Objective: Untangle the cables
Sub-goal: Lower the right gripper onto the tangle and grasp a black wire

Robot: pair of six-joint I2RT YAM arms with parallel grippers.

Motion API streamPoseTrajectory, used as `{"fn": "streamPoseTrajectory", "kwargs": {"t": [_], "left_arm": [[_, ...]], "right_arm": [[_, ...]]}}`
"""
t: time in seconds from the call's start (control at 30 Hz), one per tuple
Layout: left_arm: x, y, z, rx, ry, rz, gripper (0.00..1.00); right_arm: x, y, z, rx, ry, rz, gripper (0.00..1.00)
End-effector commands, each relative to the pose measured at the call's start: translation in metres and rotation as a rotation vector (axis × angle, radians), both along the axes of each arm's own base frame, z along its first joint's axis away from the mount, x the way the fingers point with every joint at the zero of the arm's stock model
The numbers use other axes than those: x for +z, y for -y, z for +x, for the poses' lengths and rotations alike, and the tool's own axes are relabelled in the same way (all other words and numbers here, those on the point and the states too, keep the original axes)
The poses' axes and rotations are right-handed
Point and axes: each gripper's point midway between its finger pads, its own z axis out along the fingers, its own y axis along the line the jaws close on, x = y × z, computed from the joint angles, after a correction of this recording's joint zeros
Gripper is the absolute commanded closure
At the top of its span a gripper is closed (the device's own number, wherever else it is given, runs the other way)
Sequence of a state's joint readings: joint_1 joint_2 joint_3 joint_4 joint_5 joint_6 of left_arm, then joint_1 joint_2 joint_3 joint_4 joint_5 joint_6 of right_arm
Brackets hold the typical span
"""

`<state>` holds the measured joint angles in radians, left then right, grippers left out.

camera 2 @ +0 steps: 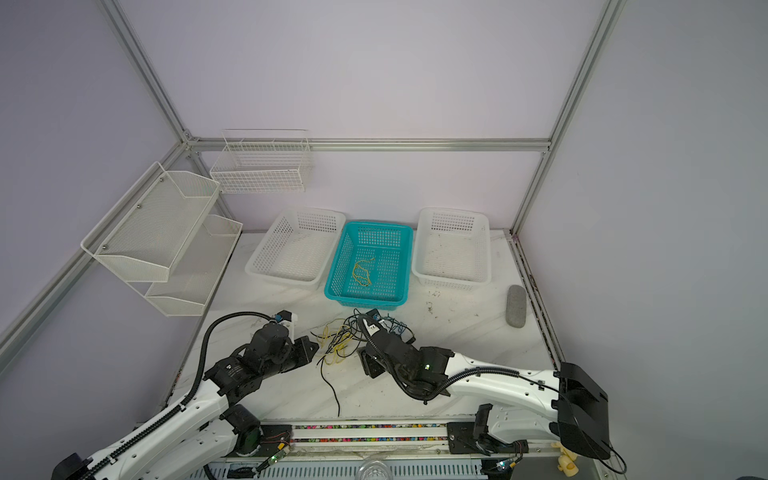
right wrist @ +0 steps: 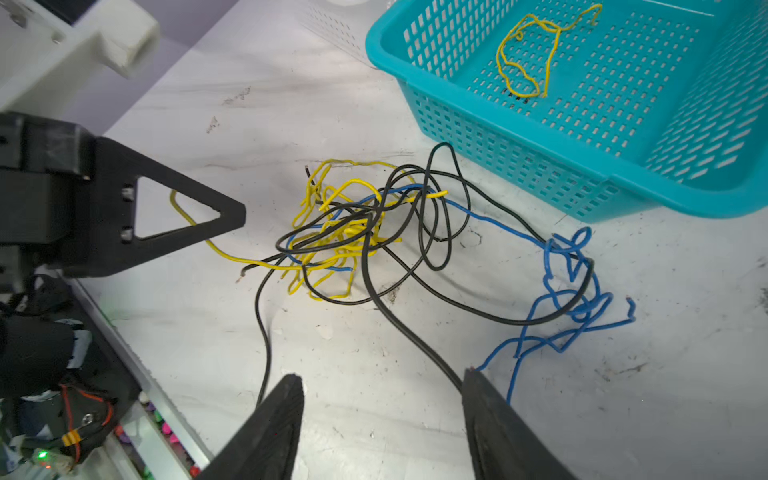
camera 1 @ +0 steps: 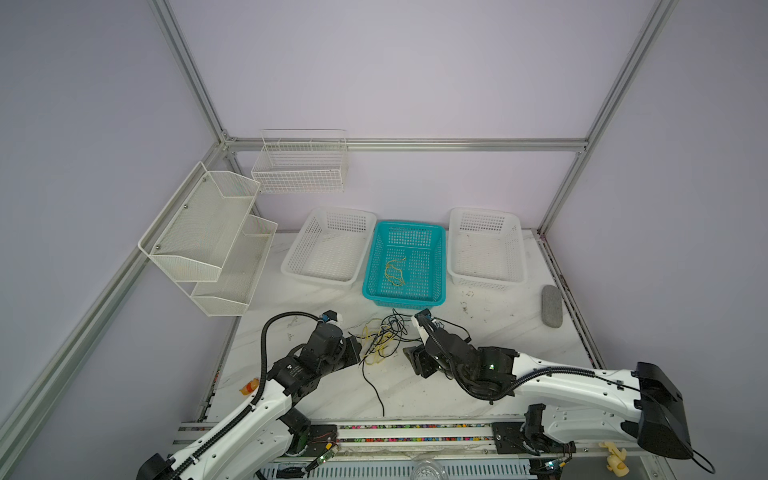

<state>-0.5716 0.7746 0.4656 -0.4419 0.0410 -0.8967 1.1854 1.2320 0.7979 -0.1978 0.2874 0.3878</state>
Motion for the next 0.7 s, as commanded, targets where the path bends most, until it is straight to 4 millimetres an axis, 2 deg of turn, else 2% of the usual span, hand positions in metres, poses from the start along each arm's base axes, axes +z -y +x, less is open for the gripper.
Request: {"fn": "streamPoseTrajectory", "kwargs": {"t": [0.0, 0.27, 0.4, 0.53, 0.67], "left_arm": [[0.041, 0.008, 0.014, -0.016, 0.106, -0.051, 1.00], [0.038, 0.008, 0.012, -0.024, 0.101, -0.039, 1.00], [0.038, 0.007, 0.012, -0.024, 0.104, -0.035, 1.00], [0.038, 0.007, 0.012, -0.025, 0.104, -0.036, 1.00], [0.037, 0.006, 0.011, -0.027, 0.102, -0.033, 1.00]], "right_arm": [[0.004, 0.002, 0.014, -0.034, 0.077, -0.063, 0.36], [0.007, 0.015, 0.024, -0.087, 0.127, -0.110, 0.36], [0.017, 0.024, 0.030, -0.114, 0.146, -0.094, 0.35], [0.018, 0.031, 0.036, -0.140, 0.141, -0.096, 0.34], [0.009, 0.021, 0.029, -0.074, 0.106, -0.100, 0.32]]}}
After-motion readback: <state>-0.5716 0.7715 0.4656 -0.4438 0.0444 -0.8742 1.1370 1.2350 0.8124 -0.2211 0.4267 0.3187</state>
